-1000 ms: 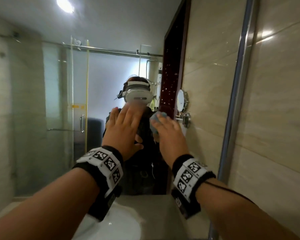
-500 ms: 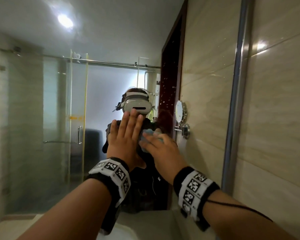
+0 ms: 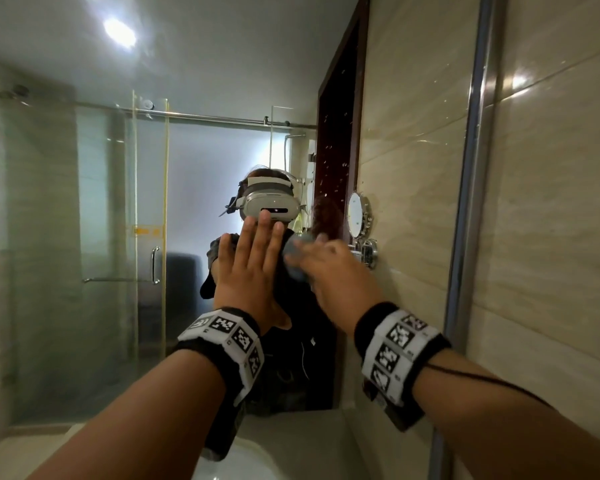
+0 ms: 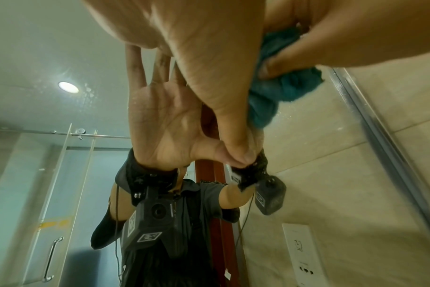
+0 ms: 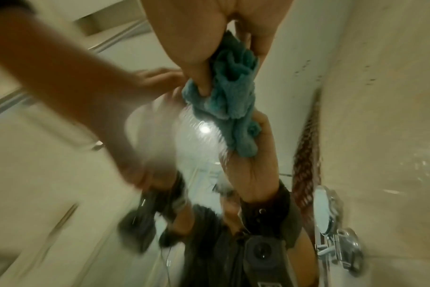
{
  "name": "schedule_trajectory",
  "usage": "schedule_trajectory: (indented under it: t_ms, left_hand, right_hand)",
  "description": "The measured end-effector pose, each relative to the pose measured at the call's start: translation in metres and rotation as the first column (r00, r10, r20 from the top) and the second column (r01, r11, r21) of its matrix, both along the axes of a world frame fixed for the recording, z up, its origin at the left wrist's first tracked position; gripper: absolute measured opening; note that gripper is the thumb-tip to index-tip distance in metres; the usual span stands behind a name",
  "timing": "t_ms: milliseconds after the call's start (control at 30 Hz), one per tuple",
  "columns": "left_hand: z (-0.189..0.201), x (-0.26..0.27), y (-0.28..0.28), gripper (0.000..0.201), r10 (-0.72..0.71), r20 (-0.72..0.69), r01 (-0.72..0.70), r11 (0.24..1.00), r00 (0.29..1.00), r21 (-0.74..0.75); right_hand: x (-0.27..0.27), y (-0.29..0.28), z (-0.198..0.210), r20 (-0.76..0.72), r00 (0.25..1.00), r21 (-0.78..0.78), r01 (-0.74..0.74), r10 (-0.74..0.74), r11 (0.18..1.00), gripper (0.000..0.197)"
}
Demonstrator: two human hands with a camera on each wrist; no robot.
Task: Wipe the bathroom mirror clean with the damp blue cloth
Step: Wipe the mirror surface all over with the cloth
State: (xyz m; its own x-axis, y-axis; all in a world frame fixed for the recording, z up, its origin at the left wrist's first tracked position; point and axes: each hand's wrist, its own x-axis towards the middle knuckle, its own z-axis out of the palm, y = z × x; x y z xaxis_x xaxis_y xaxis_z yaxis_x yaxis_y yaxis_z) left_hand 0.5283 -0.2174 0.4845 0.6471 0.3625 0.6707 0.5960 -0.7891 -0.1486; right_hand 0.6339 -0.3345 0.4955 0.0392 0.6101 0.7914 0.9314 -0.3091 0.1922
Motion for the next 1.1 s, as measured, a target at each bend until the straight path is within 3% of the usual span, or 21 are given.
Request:
schedule_trajectory:
  t_ms: [133, 200, 267, 333, 400, 500, 567, 667, 733, 867, 933, 1033, 1067, 1100]
  left_hand:
    - [0.000, 0.001, -0.001, 0.147, 0.011, -0.015, -0.011, 1.000, 1.000, 0.006]
    - [-0.001, 0.001, 0.000, 0.146, 0.010, -0.007, -0.010, 1.000, 1.000, 0.020]
    - [-0.002, 0.001, 0.000, 0.145, 0.015, 0.005, -0.015, 0.999, 1.000, 0.044]
    - [-0.002, 0.001, 0.000, 0.145, 0.024, -0.006, -0.024, 0.999, 1.000, 0.047]
    - [-0.002, 0.002, -0.001, 0.146, 0.024, -0.015, -0.024, 0.999, 1.000, 0.034]
    - [-0.002, 0.003, -0.001, 0.147, 0.026, -0.009, -0.026, 0.999, 1.000, 0.024]
    - [-0.002, 0.003, -0.002, 0.147, 0.026, -0.002, -0.026, 0.999, 1.000, 0.022]
    - [-0.001, 0.002, -0.001, 0.149, 0.015, 0.002, -0.015, 1.000, 1.000, 0.026]
    - [0.000, 0.002, -0.001, 0.150, 0.007, 0.002, -0.007, 1.000, 1.000, 0.020]
    - [0.001, 0.002, -0.006, 0.147, 0.015, -0.005, -0.015, 1.000, 1.000, 0.013]
    - [0.006, 0.002, -0.009, 0.138, 0.015, 0.005, -0.015, 0.998, 1.000, 0.059]
    - [0.020, 0.008, -0.014, 0.139, 0.000, 0.002, 0.000, 0.987, 1.000, 0.163]
    - [0.024, 0.012, -0.014, 0.143, -0.011, -0.017, 0.014, 0.987, 1.000, 0.157]
    - [0.026, 0.016, -0.013, 0.147, -0.015, -0.037, 0.020, 0.989, 0.999, 0.144]
  right_hand:
    - [0.004, 0.017, 0.011, -0.193, 0.981, 0.267, 0.087, -0.035, 0.960, 0.055]
    - [-0.010, 0.020, -0.012, -0.174, 0.985, 0.214, 0.052, -0.014, 0.975, 0.054]
    - [-0.021, 0.015, -0.035, -0.040, 0.998, 0.095, -0.043, 0.047, 0.995, 0.050]
    - [-0.016, 0.004, -0.027, 0.066, 0.997, 0.008, -0.047, 0.046, 0.999, 0.050]
    - [0.000, 0.002, -0.008, -0.021, 1.000, 0.073, 0.024, -0.023, 0.997, 0.054]
    - [0.005, 0.007, 0.002, -0.195, 0.981, 0.312, 0.079, -0.018, 0.947, 0.055]
    - [0.000, 0.015, -0.010, -0.211, 0.975, 0.275, 0.130, -0.072, 0.953, 0.057]
    - [0.000, 0.003, -0.015, -0.011, 1.000, 0.117, 0.031, -0.030, 0.993, 0.060]
    - [0.008, -0.019, 0.003, 0.020, 0.999, 0.057, 0.042, -0.043, 0.997, 0.054]
    - [0.024, -0.028, 0.018, -0.226, 0.971, 0.404, 0.166, -0.077, 0.899, 0.046]
    - [0.017, -0.016, -0.002, -0.203, 0.976, 0.358, 0.150, -0.080, 0.922, 0.051]
    - [0.019, -0.015, -0.021, 0.005, 1.000, 0.039, 0.025, -0.025, 0.999, 0.058]
    - [0.023, -0.024, -0.012, -0.009, 1.000, 0.058, 0.017, -0.017, 0.998, 0.050]
    - [0.029, -0.032, -0.001, -0.067, 0.997, 0.182, -0.022, 0.034, 0.983, 0.036]
